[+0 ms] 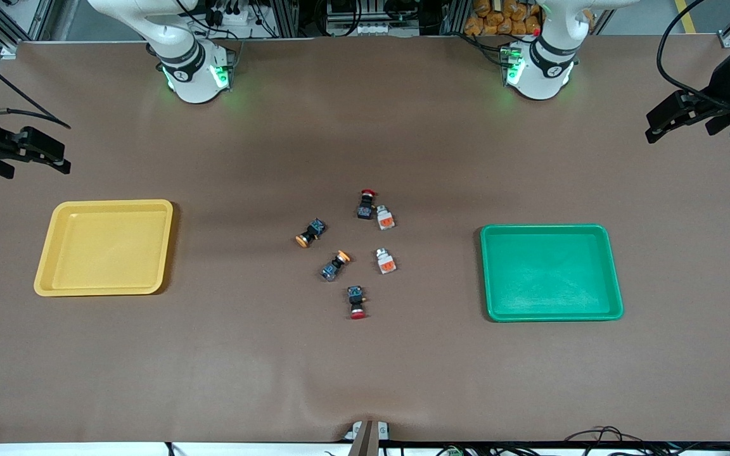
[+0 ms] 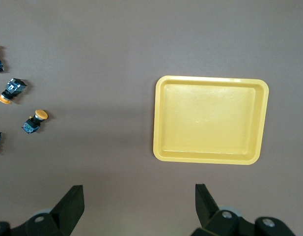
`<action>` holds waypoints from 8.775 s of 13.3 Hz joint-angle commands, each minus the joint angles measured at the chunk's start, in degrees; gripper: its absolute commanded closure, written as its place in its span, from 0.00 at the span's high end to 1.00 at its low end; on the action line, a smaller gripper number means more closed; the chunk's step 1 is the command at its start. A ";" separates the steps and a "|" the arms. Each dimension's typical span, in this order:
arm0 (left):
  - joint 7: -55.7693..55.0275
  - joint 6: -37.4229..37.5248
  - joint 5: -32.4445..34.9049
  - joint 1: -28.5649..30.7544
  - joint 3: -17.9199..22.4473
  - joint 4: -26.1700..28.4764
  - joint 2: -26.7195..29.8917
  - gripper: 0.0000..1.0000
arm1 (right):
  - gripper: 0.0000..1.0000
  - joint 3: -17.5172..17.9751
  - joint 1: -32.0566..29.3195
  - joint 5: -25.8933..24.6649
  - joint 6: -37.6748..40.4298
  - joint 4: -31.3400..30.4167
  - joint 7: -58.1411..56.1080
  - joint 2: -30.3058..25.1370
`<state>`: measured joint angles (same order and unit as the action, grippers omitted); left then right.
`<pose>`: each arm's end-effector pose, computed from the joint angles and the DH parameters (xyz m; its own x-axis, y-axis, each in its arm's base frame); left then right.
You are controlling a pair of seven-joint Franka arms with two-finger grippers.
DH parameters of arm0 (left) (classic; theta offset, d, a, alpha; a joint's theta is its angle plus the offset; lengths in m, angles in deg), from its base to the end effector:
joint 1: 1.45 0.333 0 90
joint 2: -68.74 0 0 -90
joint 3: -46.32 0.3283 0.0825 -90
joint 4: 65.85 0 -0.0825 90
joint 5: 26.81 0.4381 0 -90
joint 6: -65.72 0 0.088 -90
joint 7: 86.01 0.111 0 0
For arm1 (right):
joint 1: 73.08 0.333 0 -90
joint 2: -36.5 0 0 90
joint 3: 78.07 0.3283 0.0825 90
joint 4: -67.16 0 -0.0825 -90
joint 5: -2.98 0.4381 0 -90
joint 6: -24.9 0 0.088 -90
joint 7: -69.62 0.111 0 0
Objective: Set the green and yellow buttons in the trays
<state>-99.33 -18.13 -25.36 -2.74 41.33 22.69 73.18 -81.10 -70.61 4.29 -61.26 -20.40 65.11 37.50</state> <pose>0.5684 -0.0617 0.6823 0.9921 0.1254 0.0029 0.1254 -0.9916 -0.0321 0.6074 -0.0030 0.6387 0.9967 0.0704 -0.0400 0.0694 -0.9973 -0.0252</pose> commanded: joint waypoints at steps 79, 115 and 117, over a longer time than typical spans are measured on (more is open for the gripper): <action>-7.09 -27.86 3.21 -3.46 -1.08 7.00 -32.12 0.00 | 1.00 0.48 33.48 8.45 -41.37 -10.61 70.26 35.37; -27.45 -34.98 6.73 -7.04 -15.05 0.07 -40.38 1.00 | 0.00 -1.63 -5.52 2.21 -13.06 -7.10 4.46 27.64; -33.15 -35.07 6.90 -11.08 -14.96 -3.87 -43.45 1.00 | 0.00 -1.63 -9.04 1.94 -15.08 -7.10 -2.30 29.22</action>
<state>-128.42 -53.68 -18.93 -10.85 26.23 24.53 34.12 -83.96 -76.56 7.17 -74.59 -26.84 68.19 65.95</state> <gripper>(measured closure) 0.000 0.604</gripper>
